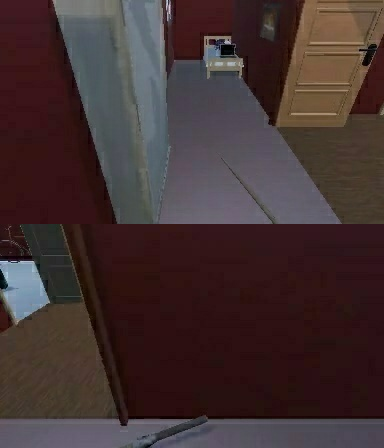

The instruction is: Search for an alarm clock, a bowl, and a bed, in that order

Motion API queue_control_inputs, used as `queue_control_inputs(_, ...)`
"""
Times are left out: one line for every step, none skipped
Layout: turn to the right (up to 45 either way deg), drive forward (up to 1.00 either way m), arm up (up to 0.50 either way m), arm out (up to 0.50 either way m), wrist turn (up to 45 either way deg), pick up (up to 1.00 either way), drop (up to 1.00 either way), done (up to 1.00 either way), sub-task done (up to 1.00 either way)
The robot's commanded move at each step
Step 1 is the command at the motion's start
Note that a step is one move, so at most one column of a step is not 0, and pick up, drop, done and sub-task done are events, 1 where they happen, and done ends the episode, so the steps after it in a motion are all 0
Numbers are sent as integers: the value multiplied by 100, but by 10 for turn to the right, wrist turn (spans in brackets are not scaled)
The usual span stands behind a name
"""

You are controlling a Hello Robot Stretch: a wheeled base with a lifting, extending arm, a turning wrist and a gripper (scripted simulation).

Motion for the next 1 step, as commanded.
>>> queue_control_inputs(240, 0, 0, 0, 0, 0, 0, 0, 0)
